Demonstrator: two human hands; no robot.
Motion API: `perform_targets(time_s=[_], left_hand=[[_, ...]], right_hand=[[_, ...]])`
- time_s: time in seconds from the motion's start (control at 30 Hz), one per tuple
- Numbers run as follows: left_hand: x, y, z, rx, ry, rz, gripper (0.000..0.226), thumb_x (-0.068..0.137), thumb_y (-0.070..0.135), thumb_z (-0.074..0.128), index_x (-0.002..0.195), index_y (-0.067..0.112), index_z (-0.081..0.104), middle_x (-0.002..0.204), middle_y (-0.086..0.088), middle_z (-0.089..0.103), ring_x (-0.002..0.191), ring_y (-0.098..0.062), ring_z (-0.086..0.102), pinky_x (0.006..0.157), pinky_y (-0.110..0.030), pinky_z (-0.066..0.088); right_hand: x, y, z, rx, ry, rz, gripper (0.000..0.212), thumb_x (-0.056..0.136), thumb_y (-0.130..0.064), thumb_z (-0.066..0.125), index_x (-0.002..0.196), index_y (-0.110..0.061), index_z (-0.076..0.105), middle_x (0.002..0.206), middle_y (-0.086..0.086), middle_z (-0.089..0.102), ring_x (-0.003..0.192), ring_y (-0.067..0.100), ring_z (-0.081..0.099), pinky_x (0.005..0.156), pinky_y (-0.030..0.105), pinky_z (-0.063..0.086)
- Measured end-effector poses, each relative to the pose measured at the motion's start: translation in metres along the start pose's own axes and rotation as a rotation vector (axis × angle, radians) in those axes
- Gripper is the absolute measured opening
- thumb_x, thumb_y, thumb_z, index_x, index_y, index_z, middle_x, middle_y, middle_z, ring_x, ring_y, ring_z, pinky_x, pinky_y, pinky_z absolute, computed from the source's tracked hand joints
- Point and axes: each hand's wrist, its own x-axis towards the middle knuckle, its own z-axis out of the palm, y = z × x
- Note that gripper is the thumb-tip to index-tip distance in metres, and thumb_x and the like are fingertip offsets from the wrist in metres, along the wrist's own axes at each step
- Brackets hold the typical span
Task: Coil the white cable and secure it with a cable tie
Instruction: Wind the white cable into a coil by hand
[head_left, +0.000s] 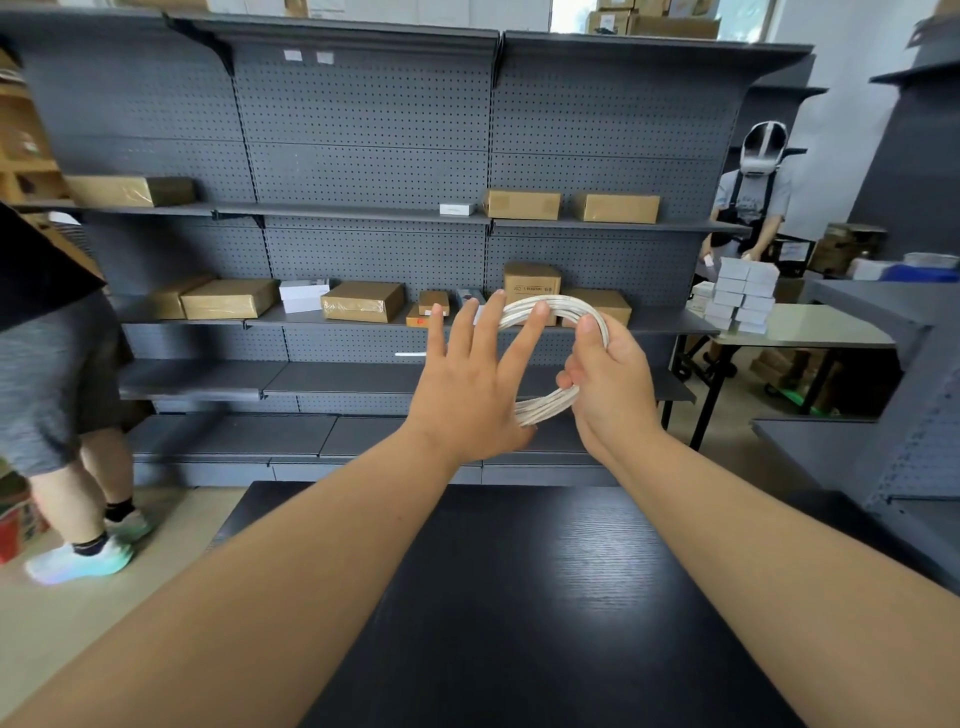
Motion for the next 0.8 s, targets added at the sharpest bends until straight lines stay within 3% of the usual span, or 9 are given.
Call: perform_targets(time_s=[0.2, 0.33, 0.5, 0.67, 0.8], left_hand=[[0.002, -0.007, 0.003, -0.065, 0.151, -0.002, 0.115, 0.051, 0.041, 0.073, 0.142, 0.008, 0.01, 0.125, -0.021, 0.053, 0.107, -0.039, 0.054, 0.102, -0.053, 0.035], [0.004, -0.011, 0.001, -0.115, 0.211, -0.014, 0.109, 0.053, 0.038, 0.071, 0.14, 0.0, 0.017, 0.115, -0.02, 0.057, 0.095, -0.036, 0.057, 0.089, -0.042, 0.041], [0.005, -0.011, 0.009, -0.107, 0.23, -0.052, 0.107, 0.064, 0.057, 0.064, 0.14, 0.001, 0.015, 0.12, -0.02, 0.054, 0.103, -0.037, 0.054, 0.094, -0.046, 0.04], [0.008, -0.015, 0.005, -0.096, 0.245, -0.045, 0.102, 0.061, 0.04, 0.07, 0.139, -0.003, 0.019, 0.11, -0.018, 0.057, 0.092, -0.035, 0.056, 0.087, -0.043, 0.045], [0.012, -0.018, -0.001, -0.167, 0.192, -0.099, 0.11, 0.053, 0.033, 0.076, 0.138, -0.007, 0.02, 0.088, -0.01, 0.059, 0.076, -0.03, 0.058, 0.073, -0.035, 0.046]], right_hand=[[0.004, 0.0, 0.004, 0.038, -0.068, -0.023, 0.024, 0.1, -0.021, 0.038, 0.092, -0.022, 0.06, 0.048, -0.012, 0.034, 0.044, 0.004, 0.03, 0.05, 0.022, 0.032], [0.005, -0.002, 0.006, 0.04, -0.086, -0.035, 0.023, 0.1, -0.02, 0.039, 0.093, -0.021, 0.061, 0.047, -0.015, 0.036, 0.043, 0.003, 0.032, 0.051, 0.023, 0.032], [0.005, -0.003, 0.01, 0.033, -0.09, -0.038, 0.022, 0.1, -0.021, 0.04, 0.097, -0.02, 0.061, 0.048, -0.013, 0.036, 0.044, 0.003, 0.032, 0.05, 0.024, 0.033], [0.004, -0.003, 0.013, 0.029, -0.101, -0.035, 0.022, 0.1, -0.02, 0.04, 0.098, -0.02, 0.061, 0.054, -0.008, 0.035, 0.045, 0.003, 0.031, 0.05, 0.023, 0.033], [0.005, -0.005, 0.013, 0.02, -0.095, -0.041, 0.021, 0.099, -0.018, 0.04, 0.097, -0.018, 0.061, 0.051, -0.009, 0.035, 0.044, 0.003, 0.031, 0.051, 0.023, 0.033]])
